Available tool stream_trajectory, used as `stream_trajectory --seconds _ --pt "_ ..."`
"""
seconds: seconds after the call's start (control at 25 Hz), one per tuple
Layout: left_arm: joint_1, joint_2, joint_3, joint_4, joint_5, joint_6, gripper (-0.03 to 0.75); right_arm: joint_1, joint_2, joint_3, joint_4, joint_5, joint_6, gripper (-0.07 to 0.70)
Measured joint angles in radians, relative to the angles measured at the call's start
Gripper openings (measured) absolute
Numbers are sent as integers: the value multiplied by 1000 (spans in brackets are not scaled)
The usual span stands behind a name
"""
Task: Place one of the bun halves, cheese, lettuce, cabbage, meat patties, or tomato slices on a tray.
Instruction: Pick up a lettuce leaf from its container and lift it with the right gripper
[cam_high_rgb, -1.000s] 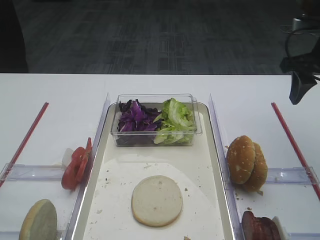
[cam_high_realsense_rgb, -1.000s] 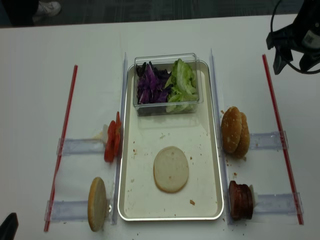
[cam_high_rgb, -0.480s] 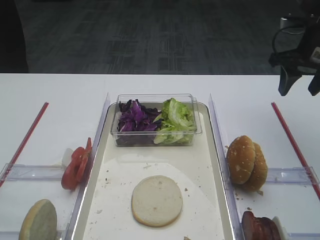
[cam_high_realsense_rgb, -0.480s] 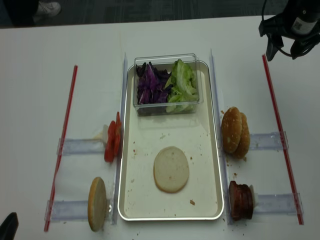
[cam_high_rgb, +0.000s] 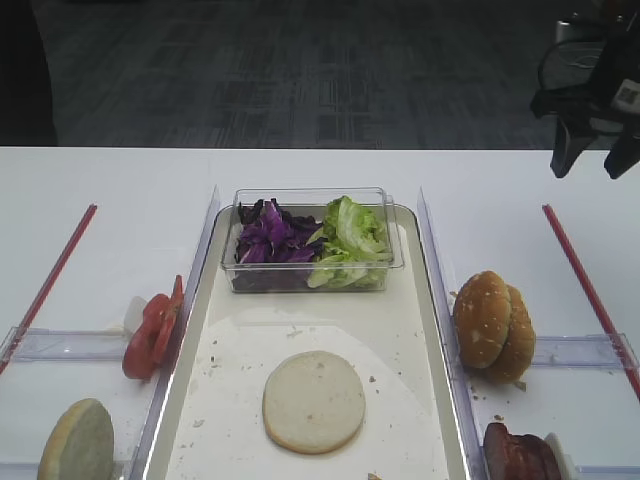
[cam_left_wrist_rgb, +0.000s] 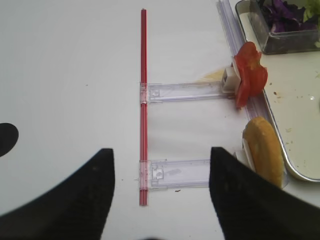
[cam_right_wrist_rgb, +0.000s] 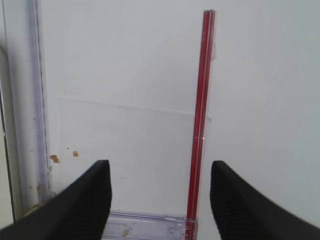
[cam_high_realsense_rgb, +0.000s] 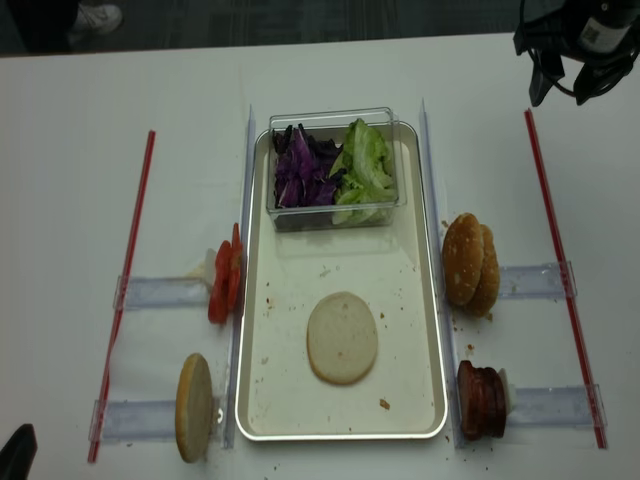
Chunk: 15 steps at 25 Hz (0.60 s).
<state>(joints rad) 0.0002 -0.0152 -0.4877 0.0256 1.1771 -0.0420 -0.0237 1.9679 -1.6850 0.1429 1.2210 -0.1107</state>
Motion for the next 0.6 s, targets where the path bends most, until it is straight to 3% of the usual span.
stream_trajectory --seconds 0.32,0.6 --pt "0 0 0 0 0 0 421 98 0 0 2 -4 8 437" --pt "0 0 0 0 0 0 421 190 0 0 11 -41 31 433"
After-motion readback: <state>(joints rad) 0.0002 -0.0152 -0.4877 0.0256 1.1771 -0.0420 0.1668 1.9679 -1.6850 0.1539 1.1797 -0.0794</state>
